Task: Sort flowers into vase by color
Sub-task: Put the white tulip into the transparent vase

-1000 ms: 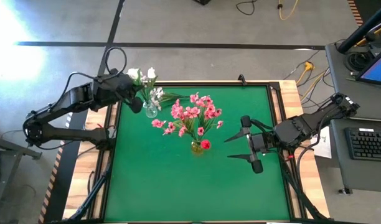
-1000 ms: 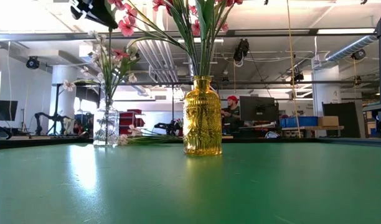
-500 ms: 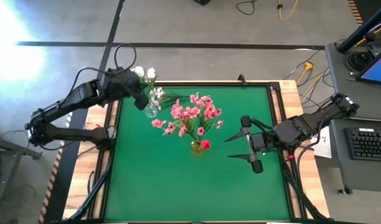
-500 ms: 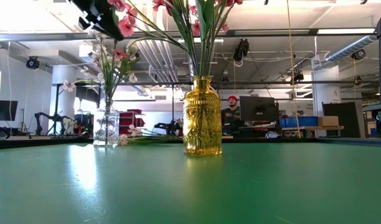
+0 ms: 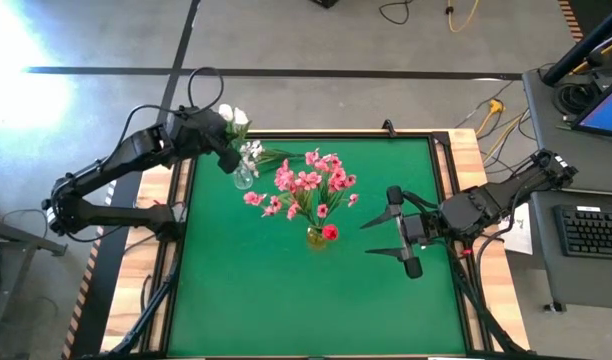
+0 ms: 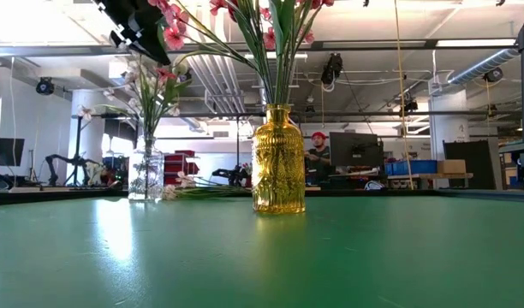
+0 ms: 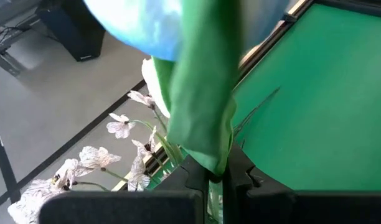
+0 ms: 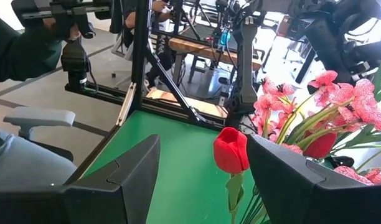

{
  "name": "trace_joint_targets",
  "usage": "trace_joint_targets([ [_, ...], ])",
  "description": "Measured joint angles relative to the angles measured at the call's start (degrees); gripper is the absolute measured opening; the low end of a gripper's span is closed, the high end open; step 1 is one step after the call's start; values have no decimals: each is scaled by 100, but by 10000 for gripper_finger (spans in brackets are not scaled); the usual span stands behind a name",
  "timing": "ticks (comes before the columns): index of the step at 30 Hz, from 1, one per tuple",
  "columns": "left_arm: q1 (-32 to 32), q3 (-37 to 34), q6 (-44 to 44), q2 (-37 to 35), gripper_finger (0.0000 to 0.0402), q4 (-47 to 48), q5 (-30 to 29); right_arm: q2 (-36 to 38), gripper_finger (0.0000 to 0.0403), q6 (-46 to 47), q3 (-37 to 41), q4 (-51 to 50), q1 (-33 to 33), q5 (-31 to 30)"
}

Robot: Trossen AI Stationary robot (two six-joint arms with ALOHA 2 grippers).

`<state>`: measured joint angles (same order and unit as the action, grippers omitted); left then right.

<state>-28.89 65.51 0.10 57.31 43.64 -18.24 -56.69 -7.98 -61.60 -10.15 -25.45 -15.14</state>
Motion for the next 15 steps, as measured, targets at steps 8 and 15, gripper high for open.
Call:
trace_joint_targets([
  [8, -26, -175, -105, -28, 0, -18, 4, 0, 233, 13, 0, 79, -2, -127],
  [15, -48, -494, -258, -100, 0, -198, 44, 0, 233, 98, 0, 107, 0, -592],
])
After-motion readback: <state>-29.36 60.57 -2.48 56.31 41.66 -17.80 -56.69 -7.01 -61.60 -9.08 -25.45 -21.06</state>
